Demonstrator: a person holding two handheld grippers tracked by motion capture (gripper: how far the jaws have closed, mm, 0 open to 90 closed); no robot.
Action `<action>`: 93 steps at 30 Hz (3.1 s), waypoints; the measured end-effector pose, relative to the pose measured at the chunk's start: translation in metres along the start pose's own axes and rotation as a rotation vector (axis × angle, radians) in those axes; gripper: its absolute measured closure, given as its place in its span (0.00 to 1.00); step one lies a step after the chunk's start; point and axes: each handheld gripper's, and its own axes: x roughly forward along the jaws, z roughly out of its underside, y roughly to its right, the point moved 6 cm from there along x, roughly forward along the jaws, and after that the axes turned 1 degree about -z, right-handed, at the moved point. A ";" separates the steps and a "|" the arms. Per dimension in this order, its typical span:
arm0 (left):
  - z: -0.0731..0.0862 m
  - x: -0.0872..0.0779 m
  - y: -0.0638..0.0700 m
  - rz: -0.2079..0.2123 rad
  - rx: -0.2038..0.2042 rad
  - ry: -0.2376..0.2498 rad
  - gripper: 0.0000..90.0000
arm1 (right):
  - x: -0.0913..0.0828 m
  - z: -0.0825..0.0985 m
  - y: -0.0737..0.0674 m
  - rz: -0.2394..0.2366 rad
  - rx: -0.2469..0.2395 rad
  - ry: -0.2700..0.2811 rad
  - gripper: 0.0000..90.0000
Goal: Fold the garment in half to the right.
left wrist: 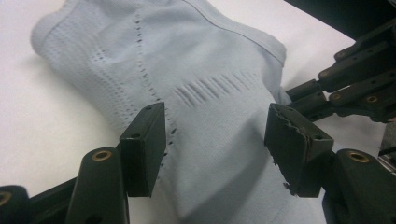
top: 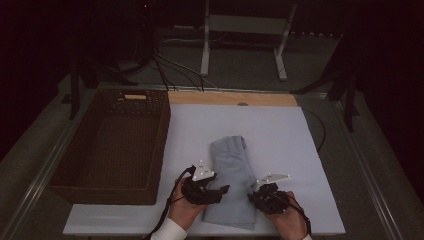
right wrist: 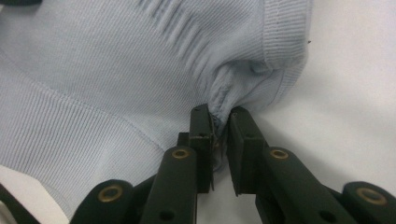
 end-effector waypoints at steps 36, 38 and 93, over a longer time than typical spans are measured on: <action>0.017 0.018 0.031 0.126 0.036 -0.080 0.44 | -0.013 0.002 0.031 0.089 -0.010 0.026 0.89; 0.016 0.017 0.031 0.132 0.038 -0.073 0.44 | -0.013 0.002 0.033 0.095 -0.012 0.025 0.89; 0.000 -0.012 0.001 0.048 -0.017 0.030 0.39 | -0.038 0.040 0.044 0.103 0.084 -0.007 0.92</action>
